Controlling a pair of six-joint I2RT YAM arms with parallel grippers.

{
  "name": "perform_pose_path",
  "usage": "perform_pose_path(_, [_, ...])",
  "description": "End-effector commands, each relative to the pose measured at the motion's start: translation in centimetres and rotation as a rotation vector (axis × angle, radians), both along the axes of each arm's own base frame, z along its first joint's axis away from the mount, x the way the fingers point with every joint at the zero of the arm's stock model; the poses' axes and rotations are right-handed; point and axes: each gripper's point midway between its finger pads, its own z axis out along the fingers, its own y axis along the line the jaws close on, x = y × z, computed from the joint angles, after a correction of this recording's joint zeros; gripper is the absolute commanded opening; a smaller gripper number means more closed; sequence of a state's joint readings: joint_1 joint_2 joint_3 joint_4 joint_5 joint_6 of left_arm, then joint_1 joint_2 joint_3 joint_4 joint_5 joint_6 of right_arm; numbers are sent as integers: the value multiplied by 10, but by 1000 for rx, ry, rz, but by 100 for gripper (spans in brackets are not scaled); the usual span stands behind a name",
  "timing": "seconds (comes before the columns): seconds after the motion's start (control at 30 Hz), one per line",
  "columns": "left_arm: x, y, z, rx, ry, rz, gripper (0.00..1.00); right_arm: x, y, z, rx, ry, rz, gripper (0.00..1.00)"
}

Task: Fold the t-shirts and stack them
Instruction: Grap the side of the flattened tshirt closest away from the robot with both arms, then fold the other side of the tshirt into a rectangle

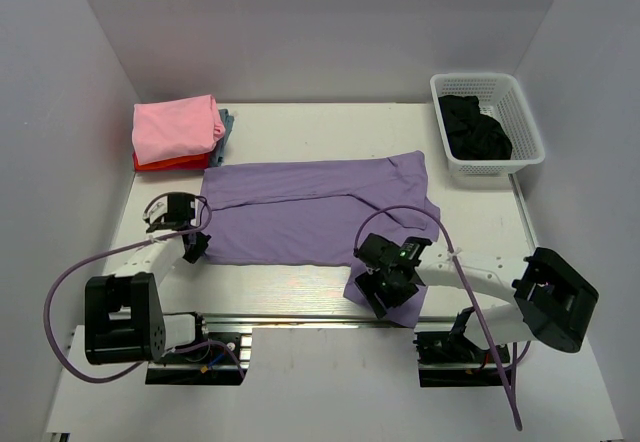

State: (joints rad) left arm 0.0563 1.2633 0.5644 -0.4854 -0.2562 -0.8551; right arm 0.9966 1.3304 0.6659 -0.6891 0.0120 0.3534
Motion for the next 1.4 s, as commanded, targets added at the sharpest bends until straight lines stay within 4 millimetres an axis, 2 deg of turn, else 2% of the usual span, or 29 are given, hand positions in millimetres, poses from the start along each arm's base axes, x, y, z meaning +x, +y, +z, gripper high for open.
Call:
perform_pose_path(0.0, [-3, -5, -2, -18, -6, -45, 0, 7, -6, -9, -53, -62, -28, 70])
perform_pose_path(0.1, [3, -7, 4, -19, -41, -79, 0, 11, -5, -14, -45, -94, -49, 48])
perform_pose_path(0.13, [6, -6, 5, -14, -49, -88, 0, 13, -3, -15, -44, -104, -55, 30])
perform_pose_path(0.2, [8, -8, 11, -19, -78, -92, 0, 17, -3, -12, -49, -126, -67, 15])
perform_pose_path(0.23, [9, -8, 13, -18, -87, -92, 0, 22, 2, -5, -27, -143, -71, 0])
perform_pose_path(0.4, [18, -10, 31, -20, -150, -119, 0, 34, 14, 15, 51, -206, -72, 0])
perform_pose_path(0.43, [20, -10, 34, -19, -153, -119, 0, 40, 20, 25, 84, -235, -70, 0])
perform_pose_path(0.6, [30, -11, 57, -21, -204, -124, 0, 59, 26, 46, 111, -322, -68, 0])
perform_pose_path(0.7, [35, -11, 65, -24, -223, -117, 0, 81, 26, 59, 111, -403, -108, 0])
perform_pose_path(0.93, [46, -9, 63, -31, -190, -90, 0, 144, 35, 90, 158, -573, -211, 0])
perform_pose_path(0.97, [50, -9, 65, -35, -192, -82, 0, 153, 30, 92, 138, -596, -229, 0])
perform_pose_path(1.0, [49, -9, 59, -37, -171, -82, 0, 164, 35, 104, 155, -628, -245, 0])
perform_pose_path(1.07, [58, -11, 65, -55, -193, -71, 0, 183, 34, 114, 176, -671, -274, 0])
perform_pose_path(1.1, [60, -11, 61, -55, -187, -71, 0, 192, 37, 119, 180, -685, -276, 0])
perform_pose_path(1.13, [66, -11, 68, -54, -202, -71, 0, 203, 32, 122, 185, -698, -303, 0])
perform_pose_path(1.17, [70, -11, 69, -61, -207, -58, 0, 204, 33, 122, 193, -681, -296, 0])
perform_pose_path(1.23, [73, -8, 72, -53, -198, -40, 0, 219, 31, 126, 179, -696, -303, 0])
perform_pose_path(1.27, [72, -7, 67, -51, -182, -27, 0, 225, 26, 123, 164, -690, -319, 0])
perform_pose_path(1.37, [83, -6, 73, -49, -200, -28, 0, 244, 21, 129, 173, -711, -337, 0])
